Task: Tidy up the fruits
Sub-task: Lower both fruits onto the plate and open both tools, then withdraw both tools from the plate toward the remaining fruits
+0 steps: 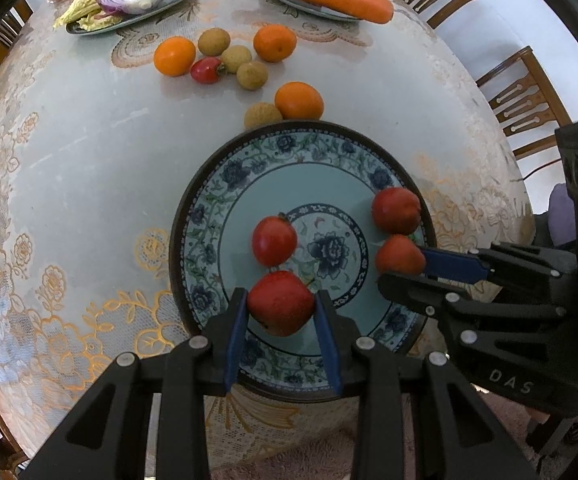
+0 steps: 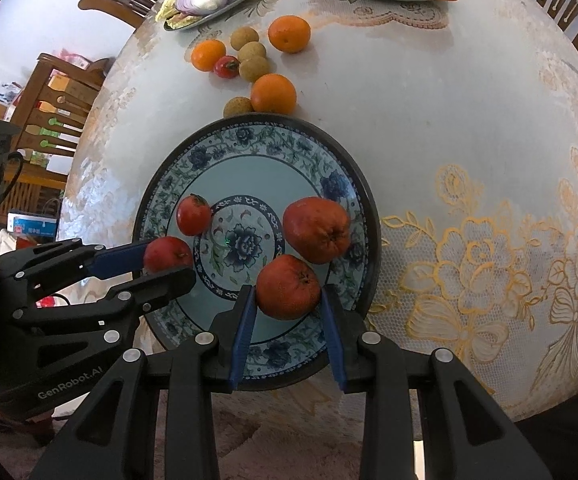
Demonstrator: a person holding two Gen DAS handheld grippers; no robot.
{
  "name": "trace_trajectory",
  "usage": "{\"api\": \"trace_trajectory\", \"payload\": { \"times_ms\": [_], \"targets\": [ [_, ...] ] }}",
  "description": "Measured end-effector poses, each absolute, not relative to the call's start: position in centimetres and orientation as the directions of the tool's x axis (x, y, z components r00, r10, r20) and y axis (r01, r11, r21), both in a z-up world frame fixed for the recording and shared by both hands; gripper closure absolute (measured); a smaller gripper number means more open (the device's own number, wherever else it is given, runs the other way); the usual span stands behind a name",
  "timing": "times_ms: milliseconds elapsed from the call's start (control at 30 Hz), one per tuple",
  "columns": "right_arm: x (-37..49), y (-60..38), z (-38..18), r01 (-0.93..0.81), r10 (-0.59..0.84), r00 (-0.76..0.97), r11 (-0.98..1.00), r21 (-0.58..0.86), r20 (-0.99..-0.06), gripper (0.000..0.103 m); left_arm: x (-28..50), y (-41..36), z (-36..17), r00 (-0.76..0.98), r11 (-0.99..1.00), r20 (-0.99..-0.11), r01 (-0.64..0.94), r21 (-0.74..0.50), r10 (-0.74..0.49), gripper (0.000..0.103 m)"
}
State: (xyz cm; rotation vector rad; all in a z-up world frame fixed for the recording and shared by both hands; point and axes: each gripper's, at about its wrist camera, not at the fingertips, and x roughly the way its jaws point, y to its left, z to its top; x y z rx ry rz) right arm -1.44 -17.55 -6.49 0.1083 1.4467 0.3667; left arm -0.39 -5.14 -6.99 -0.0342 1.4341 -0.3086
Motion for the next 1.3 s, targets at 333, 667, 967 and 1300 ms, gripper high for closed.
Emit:
{"api": "trace_trajectory", "payload": {
  "times_ms": [333,667,967,1300],
  "targets": [
    [-1.5,-17.4,-6.5,-0.187,0.308,0.076,0.939,0.290,-0.948,0.069,-0.7,-5.1,-6.8,0.119,0.964,-0.968,0.181,-0.196,-0.220,0.068],
    [-1.4,-17.5,-5.0,-0.217,0.332,0.112,0.928,0.303,-0.937,0.063,-0.8,-4.8,-5.4,0.168,0.966,-0.962,0.181,-0.187,-0.217,0.059],
    [-0.8,-17.6,-3.7,-0.245,0.355,0.142,0.917,0.315,-0.924,0.063,-0.3,-4.1,-4.2,0.200,0.969,-0.955,0.155,-0.191,-0.220,0.059],
    [0.3,-17.2,-2.8,-0.264,0.365,0.173,0.912,0.314,-0.915,0.063,1.3,-2.7,-3.4,0.234,0.976,-0.950,0.106,-0.188,-0.208,0.059]
  ]
}}
